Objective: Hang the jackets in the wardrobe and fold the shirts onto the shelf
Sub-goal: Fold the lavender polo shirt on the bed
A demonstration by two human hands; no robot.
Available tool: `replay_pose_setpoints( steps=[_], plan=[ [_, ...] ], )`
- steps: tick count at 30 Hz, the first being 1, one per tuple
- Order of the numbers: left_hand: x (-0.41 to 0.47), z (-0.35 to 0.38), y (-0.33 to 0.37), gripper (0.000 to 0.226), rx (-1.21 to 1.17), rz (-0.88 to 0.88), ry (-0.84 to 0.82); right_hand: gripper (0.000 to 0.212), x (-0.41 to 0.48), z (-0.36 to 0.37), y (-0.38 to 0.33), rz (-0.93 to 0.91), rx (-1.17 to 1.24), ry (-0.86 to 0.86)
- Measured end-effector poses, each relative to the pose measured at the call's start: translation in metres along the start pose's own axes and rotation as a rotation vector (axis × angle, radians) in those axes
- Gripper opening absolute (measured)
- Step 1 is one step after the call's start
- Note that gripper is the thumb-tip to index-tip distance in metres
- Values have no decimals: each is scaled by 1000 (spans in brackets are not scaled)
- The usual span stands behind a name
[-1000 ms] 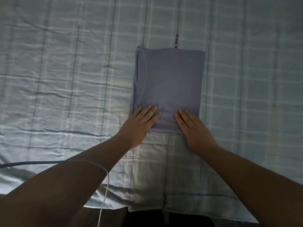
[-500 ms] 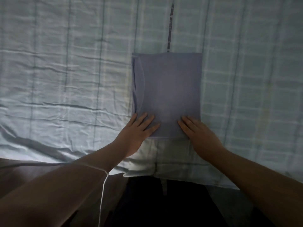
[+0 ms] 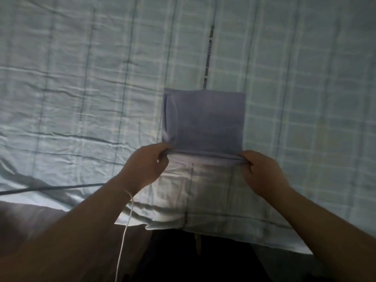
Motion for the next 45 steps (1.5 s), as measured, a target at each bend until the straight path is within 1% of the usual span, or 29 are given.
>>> replay_pose_setpoints(
  steps=[3,6,8,11,12,15,17,19,21,22,23,24,25,26,28,29,31,33,35,37,40,42,43,45],
  plan=[
    [37,-27,3,14,-163,-88,65,23,35,-28,9,103,132,194],
    [76,-42,11,12,-326,-176,142,15,77,-43,20,190,213,342],
    [102,-47,15,14,-416,-235,180,16,104,-44,28,219,225,393],
    [136,-45,15,10,-493,-291,231,19,135,-39,44,321,228,406],
    [148,-43,13,12,-479,-290,247,20,144,-36,50,348,209,398],
    [166,-35,9,28,-391,-298,261,23,154,-30,62,402,161,368],
    [172,-30,7,42,-422,-283,265,23,156,-24,69,415,133,354],
    [168,-30,9,53,-376,-257,335,24,157,-20,75,456,139,367],
    [156,-33,18,51,-183,-156,489,22,151,-25,70,453,182,479],
    [148,-31,26,49,-75,-70,545,20,146,-29,63,397,167,553],
    [139,-25,37,48,16,38,558,19,141,-33,51,302,118,606],
    [131,-12,47,48,85,147,520,20,136,-32,34,180,57,613],
    [123,2,57,50,141,231,452,25,133,-26,16,50,-6,564],
    [118,16,64,54,189,270,374,34,132,-15,-1,-61,-77,472],
    [115,37,69,61,276,246,298,50,133,13,-16,-199,-236,278],
    [118,42,65,65,305,207,289,55,134,26,-14,-206,-300,205],
    [127,46,51,68,350,130,295,62,138,40,-3,-152,-357,136],
    [134,49,35,68,378,97,305,66,141,45,13,-107,-360,127],
    [137,54,24,67,392,119,302,69,144,48,24,-99,-356,116],
    [137,58,21,66,403,133,275,70,146,51,28,-105,-346,95],
    [140,58,21,65,408,102,230,70,148,53,28,-87,-315,86],
    [139,50,23,63,314,107,232,67,149,46,25,-81,-227,115],
    [138,42,25,61,217,105,249,63,148,37,22,-66,-137,160],
    [135,20,23,57,2,39,320,52,142,17,19,15,63,326]
  ],
)
Point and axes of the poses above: each hand's wrist, its own x-axis towards the middle knuckle, its own z-axis out of the palm, y = z × x, the point moved 6 cm from there along x, towards the middle knuckle, and after that the axes turned 12 degrees about -z, right-handed, at the moved point
